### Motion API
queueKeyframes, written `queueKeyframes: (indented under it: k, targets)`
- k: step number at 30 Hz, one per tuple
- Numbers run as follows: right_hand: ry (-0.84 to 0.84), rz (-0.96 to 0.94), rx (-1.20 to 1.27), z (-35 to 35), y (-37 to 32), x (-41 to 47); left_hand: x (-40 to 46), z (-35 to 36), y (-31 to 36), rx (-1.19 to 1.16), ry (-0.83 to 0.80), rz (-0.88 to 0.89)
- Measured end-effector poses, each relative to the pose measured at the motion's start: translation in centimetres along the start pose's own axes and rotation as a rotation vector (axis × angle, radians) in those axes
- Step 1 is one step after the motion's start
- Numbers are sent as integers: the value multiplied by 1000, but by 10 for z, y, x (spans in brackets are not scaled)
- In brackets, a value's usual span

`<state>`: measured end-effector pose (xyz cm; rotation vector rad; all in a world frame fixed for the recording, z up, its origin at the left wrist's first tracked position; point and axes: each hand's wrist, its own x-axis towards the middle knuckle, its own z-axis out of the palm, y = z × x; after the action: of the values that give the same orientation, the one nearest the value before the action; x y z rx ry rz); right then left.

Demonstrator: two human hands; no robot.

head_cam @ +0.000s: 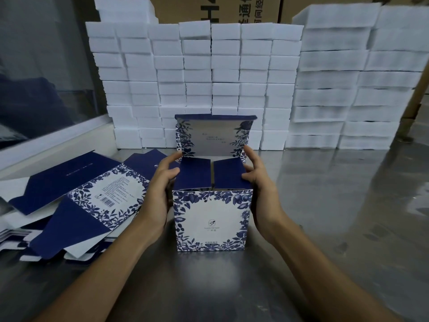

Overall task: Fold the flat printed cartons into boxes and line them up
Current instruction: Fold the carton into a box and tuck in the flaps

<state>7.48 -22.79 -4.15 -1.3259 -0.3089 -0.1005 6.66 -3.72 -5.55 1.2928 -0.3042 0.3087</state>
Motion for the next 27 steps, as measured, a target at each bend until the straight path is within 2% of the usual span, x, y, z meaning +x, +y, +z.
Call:
queueKeyframes:
  k: [6, 11, 13, 15, 19, 21, 24, 27]
  targets:
    - [12, 18, 23, 2, 0, -1, -2, 2, 0, 119, 46, 6]
    - [301, -121, -146, 0, 3, -3, -3, 7, 3, 239, 103, 25]
    - [359, -185, -149, -2, 4, -3, -4, 8, 3, 303, 129, 46]
    - [340, -205, -113, -2, 4, -4, -4, 9, 3, 332, 155, 56]
    - [267, -300, -197, -5, 8, -5, -3, 11, 4, 305, 245, 55]
    - [253, -283, -177, -5, 10, -5, -5, 12, 5, 303, 276, 61]
    - [330, -260, -178, -5, 11, -4, -6, 12, 5, 339, 277, 65]
    - [418, -289, -263, -8, 10, 1, -3, 10, 5, 231, 309, -6]
